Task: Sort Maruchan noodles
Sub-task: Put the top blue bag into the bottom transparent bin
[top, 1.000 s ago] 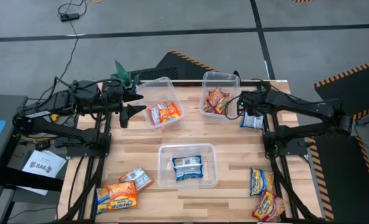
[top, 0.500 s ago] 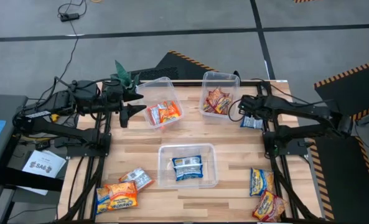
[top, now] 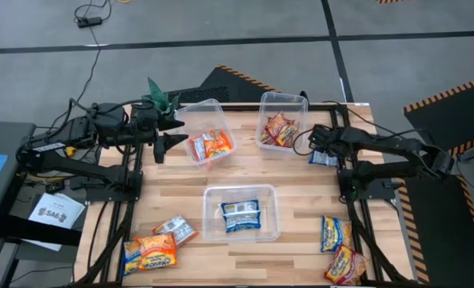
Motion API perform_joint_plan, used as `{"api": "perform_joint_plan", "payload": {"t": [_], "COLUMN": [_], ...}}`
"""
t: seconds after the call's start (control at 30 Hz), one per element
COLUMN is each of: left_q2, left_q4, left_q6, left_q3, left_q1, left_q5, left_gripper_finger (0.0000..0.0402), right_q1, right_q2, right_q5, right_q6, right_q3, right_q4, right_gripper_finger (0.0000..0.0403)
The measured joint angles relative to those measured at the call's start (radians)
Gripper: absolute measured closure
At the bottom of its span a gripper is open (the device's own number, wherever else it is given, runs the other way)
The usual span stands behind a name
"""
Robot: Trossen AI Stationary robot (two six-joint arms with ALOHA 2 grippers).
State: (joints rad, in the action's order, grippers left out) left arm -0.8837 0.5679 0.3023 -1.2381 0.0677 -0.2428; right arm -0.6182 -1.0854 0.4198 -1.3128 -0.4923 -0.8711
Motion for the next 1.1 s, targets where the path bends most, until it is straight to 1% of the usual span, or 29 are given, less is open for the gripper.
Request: {"api": "perform_joint_plan", "payload": {"t": [0.07, 0.1, 0.17, 0.27, 0.3, 0.43, 0.5, 0.7, 0.83, 0.9, 0.97, 1.0, 1.03, 1.1], "left_q2": [0.0, 0.0, 0.0, 0.0, 0.0, 0.0, 0.0, 0.0, 0.0, 0.0, 0.0, 0.0, 0.0, 0.0], "left_q4": [-0.002, -0.002, -0.002, -0.002, -0.002, -0.002, -0.002, -0.002, -0.002, -0.002, -0.002, -0.002, -0.002, -0.002], "left_q6": [0.001, 0.001, 0.001, -0.001, -0.002, -0.002, -0.002, -0.002, -0.003, -0.003, -0.003, -0.003, -0.002, -0.002], "left_q3": [0.0, 0.0, 0.0, 0.0, 0.0, 0.0, 0.0, 0.0, 0.0, 0.0, 0.0, 0.0, 0.0, 0.0], "left_q1": [0.0, 0.0, 0.0, 0.0, 0.0, 0.0, 0.0, 0.0, 0.0, 0.0, 0.0, 0.0, 0.0, 0.0], "left_q5": [0.0, 0.0, 0.0, 0.0, 0.0, 0.0, 0.0, 0.0, 0.0, 0.0, 0.0, 0.0, 0.0, 0.0], "left_gripper_finger": [0.0178, 0.0178, 0.0178, 0.0178, 0.0178, 0.0178, 0.0178, 0.0178, 0.0178, 0.0178, 0.0178, 0.0178, 0.0178, 0.0178], "right_q1": [0.0, 0.0, 0.0, 0.006, 0.012, 0.024, 0.029, 0.035, 0.034, 0.038, 0.055, 0.069, 0.088, 0.139], "right_q2": [0.001, 0.001, 0.002, 0.023, 0.033, 0.084, 0.116, 0.203, 0.235, 0.243, 0.246, 0.246, 0.244, 0.235], "right_q5": [-0.01, -0.018, -0.024, -0.03, -0.03, -0.028, -0.007, 0.14, 0.229, 0.26, 0.246, 0.209, 0.158, 0.019], "right_q6": [0.0, 0.001, 0.02, 0.062, 0.073, 0.082, 0.089, 0.111, 0.202, 0.291, 0.414, 0.471, 0.526, 0.605], "right_q3": [0.009, 0.011, 0.013, 0.012, 0.01, -0.031, -0.071, -0.247, -0.402, -0.477, -0.542, -0.567, -0.587, -0.612], "right_q4": [-0.003, -0.003, -0.007, -0.011, -0.014, -0.085, -0.132, -0.243, -0.243, -0.209, -0.123, -0.069, -0.019, 0.082], "right_gripper_finger": [0.0169, 0.0193, 0.0253, 0.0361, 0.038, 0.0387, 0.0395, 0.0396, 0.0396, 0.0396, 0.0396, 0.0396, 0.0396, 0.0397]}}
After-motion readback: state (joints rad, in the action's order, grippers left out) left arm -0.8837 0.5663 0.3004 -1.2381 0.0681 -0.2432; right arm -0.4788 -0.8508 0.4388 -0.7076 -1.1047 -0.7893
